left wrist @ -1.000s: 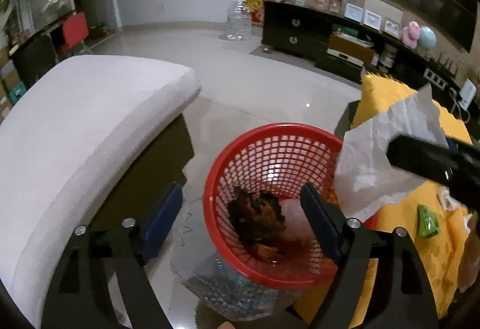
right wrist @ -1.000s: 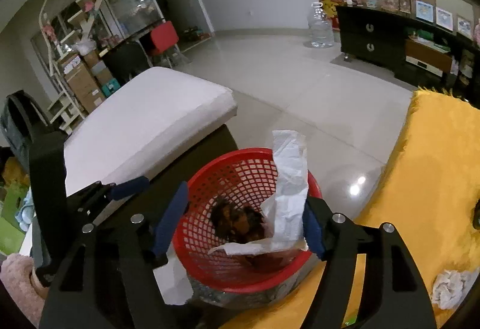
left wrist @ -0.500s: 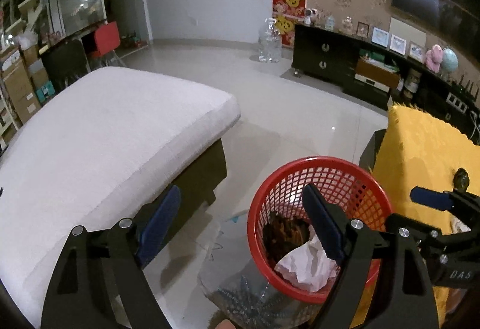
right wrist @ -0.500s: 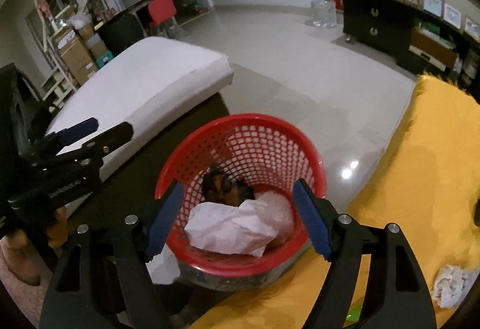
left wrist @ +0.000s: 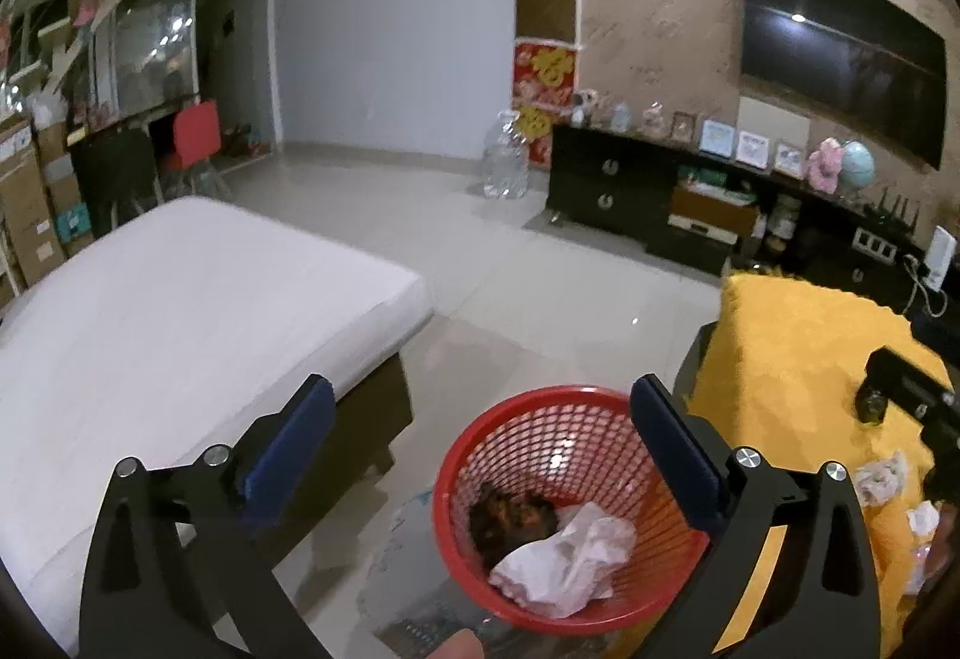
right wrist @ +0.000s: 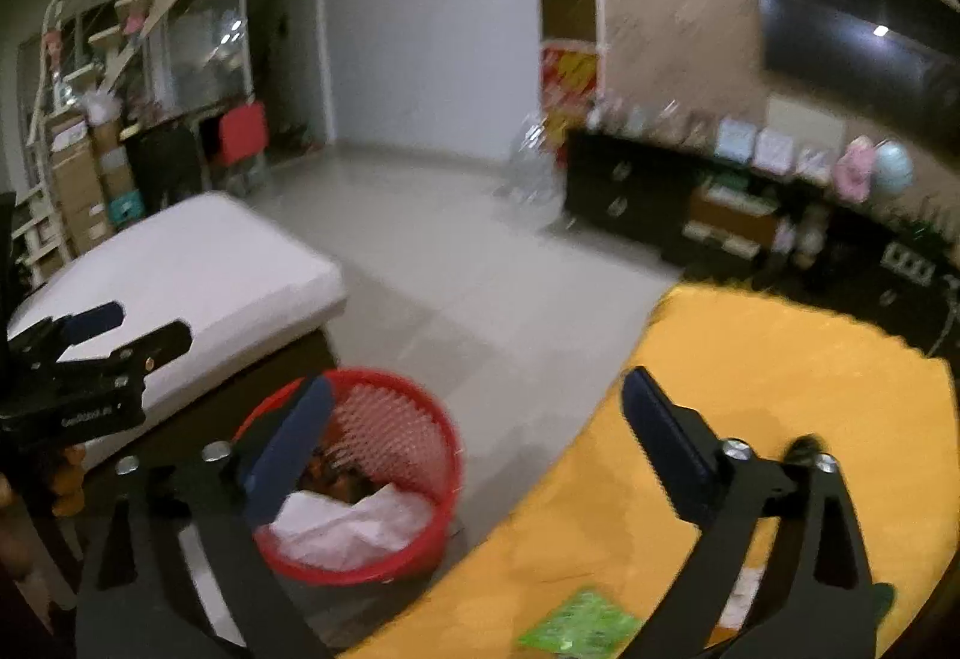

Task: Collect trash
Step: 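Move both tools back over the table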

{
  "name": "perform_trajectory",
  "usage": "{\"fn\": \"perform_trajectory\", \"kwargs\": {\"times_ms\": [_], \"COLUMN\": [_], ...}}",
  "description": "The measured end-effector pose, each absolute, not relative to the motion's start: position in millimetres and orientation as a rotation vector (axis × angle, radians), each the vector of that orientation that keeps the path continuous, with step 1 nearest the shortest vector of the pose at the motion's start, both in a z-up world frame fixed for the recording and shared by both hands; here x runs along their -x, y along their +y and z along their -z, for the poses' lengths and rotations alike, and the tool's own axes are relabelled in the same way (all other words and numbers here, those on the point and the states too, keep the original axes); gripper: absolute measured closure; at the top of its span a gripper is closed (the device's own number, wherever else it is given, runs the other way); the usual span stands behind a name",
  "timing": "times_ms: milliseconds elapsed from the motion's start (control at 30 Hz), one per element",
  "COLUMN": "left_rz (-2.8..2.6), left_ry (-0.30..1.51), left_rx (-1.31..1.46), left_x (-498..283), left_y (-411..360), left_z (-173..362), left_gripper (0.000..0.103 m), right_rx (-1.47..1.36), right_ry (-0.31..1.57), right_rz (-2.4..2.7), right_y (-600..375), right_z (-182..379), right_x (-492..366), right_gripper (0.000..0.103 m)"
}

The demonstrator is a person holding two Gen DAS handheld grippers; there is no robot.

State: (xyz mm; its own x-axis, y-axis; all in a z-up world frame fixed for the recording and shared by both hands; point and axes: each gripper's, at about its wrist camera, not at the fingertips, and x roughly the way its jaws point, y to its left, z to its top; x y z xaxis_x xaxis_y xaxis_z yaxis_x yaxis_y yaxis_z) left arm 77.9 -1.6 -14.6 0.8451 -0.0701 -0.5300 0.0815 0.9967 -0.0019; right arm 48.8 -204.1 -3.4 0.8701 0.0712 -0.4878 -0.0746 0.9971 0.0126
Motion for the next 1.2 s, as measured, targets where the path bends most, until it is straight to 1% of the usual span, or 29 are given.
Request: {"fn": "perform_trajectory", "kwargs": {"times_ms": [467,700,867,967,1200], "left_rz": [0.258,0.326,0.365,0.39,0.441], "left_ry": [0.491,0.436,0.424,0.457,0.502], "left_rx": [-0.041,0.021,0.083,0.022,-0.025], "left_x": [-51.0,-38.4,-31.4,-30.5,-30.6], "left_y": [-67.2,-89.3,-103.2,-124.8,-155.0], "left_z": [2.8,0.1,-1.7,3.1,15.7], "left_gripper": [0.008,0.008,0.008,0.008,0.008], "right_rx": [-0.07,-0.123,-0.16,-0.163,-0.145], "right_ry": [0.407,0.323,0.289,0.293,0.27], "right_rz": [0.186,0.313,0.357,0.378,0.403], "right_y": [-287.4,-329.1,-347.6,-352.9,-356.5], "right_z": [-9.5,-18.8,-20.4,-16.5,-19.0], "right_x": [33.7,85.0,102.2,108.6,122.6], "right_gripper": [0.007,0.007,0.007,0.007,0.007]}}
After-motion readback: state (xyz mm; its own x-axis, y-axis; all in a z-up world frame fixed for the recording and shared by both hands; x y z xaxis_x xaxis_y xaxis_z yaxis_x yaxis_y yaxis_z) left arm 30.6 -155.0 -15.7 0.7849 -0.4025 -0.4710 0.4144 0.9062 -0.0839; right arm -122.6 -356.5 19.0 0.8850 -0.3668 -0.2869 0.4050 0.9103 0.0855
